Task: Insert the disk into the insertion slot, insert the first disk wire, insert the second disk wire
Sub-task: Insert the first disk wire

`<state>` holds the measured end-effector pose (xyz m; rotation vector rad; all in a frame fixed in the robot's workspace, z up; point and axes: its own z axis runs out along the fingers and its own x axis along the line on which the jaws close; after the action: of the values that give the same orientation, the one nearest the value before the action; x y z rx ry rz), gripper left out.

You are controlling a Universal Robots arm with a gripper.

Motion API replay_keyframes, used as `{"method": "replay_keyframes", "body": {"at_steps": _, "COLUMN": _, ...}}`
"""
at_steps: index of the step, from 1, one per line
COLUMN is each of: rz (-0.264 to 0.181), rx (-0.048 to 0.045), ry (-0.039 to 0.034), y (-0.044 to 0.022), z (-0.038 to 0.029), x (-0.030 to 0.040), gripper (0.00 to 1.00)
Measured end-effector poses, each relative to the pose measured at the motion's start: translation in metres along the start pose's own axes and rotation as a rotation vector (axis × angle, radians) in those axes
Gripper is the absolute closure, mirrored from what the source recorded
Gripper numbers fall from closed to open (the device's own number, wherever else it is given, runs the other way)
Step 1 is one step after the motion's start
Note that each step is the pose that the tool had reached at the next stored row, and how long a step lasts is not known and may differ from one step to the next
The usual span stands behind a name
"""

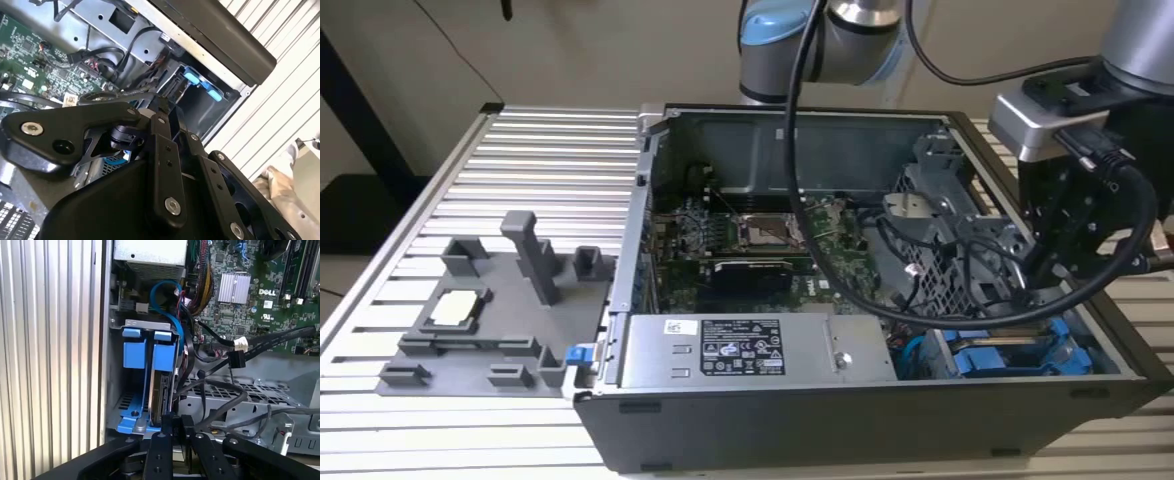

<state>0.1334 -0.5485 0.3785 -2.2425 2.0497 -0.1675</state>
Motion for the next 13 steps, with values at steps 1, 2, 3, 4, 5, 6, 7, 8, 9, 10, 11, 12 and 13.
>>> {"method": "replay_keyframes", "body": {"at_steps": 1, "rz": 0.001, "rx": -0.0002, "ry": -0.0068, "y": -0.0002, "z": 0.0002, "x": 0.0005, "gripper": 0.81}}
{"method": "replay_keyframes", "body": {"at_steps": 2, "rz": 0.002, "rx": -0.0006, "ry": -0.0132, "y": -0.0005, "z": 0.0003, "x": 0.0011, "gripper": 0.81}}
{"method": "replay_keyframes", "body": {"at_steps": 3, "rz": 0.003, "rx": -0.0015, "ry": -0.0190, "y": -0.0008, "z": 0.0005, "x": 0.0017, "gripper": 0.81}}
{"method": "replay_keyframes", "body": {"at_steps": 4, "rz": 0.004, "rx": -0.0028, "ry": -0.0237, "y": -0.0011, "z": 0.0006, "x": 0.0025, "gripper": 0.81}}
{"method": "replay_keyframes", "body": {"at_steps": 5, "rz": 0.004, "rx": -0.0048, "ry": -0.0271, "y": -0.0016, "z": 0.0007, "x": 0.0035, "gripper": 0.81}}
{"method": "replay_keyframes", "body": {"at_steps": 6, "rz": 0.005, "rx": -0.0075, "ry": -0.0290, "y": -0.0022, "z": 0.0009, "x": 0.0045, "gripper": 0.81}}
{"method": "replay_keyframes", "body": {"at_steps": 7, "rz": 0.005, "rx": -0.0120, "ry": -0.0299, "y": -0.0029, "z": 0.0010, "x": 0.0056, "gripper": 0.81}}
{"method": "replay_keyframes", "body": {"at_steps": 8, "rz": 0.005, "rx": -0.0194, "ry": -0.0307, "y": -0.0037, "z": 0.0012, "x": 0.0068, "gripper": 0.81}}
{"method": "replay_keyframes", "body": {"at_steps": 9, "rz": 0.005, "rx": -0.0280, "ry": -0.0314, "y": -0.0046, "z": 0.0013, "x": 0.0079, "gripper": 0.81}}
{"method": "replay_keyframes", "body": {"at_steps": 10, "rz": 0.005, "rx": -0.0366, "ry": -0.0321, "y": -0.0056, "z": 0.0014, "x": 0.0090, "gripper": 0.81}}
{"method": "replay_keyframes", "body": {"at_steps": 11, "rz": 0.005, "rx": -0.0456, "ry": -0.0330, "y": -0.0067, "z": 0.0016, "x": 0.0101, "gripper": 0.81}}
{"method": "replay_keyframes", "body": {"at_steps": 12, "rz": 0.005, "rx": -0.0546, "ry": -0.0338, "y": -0.0079, "z": 0.0019, "x": 0.0111, "gripper": 0.81}}
{"method": "replay_keyframes", "body": {"at_steps": 13, "rz": 0.005, "rx": -0.0634, "ry": -0.0345, "y": -0.0092, "z": 0.0020, "x": 0.0122, "gripper": 0.81}}
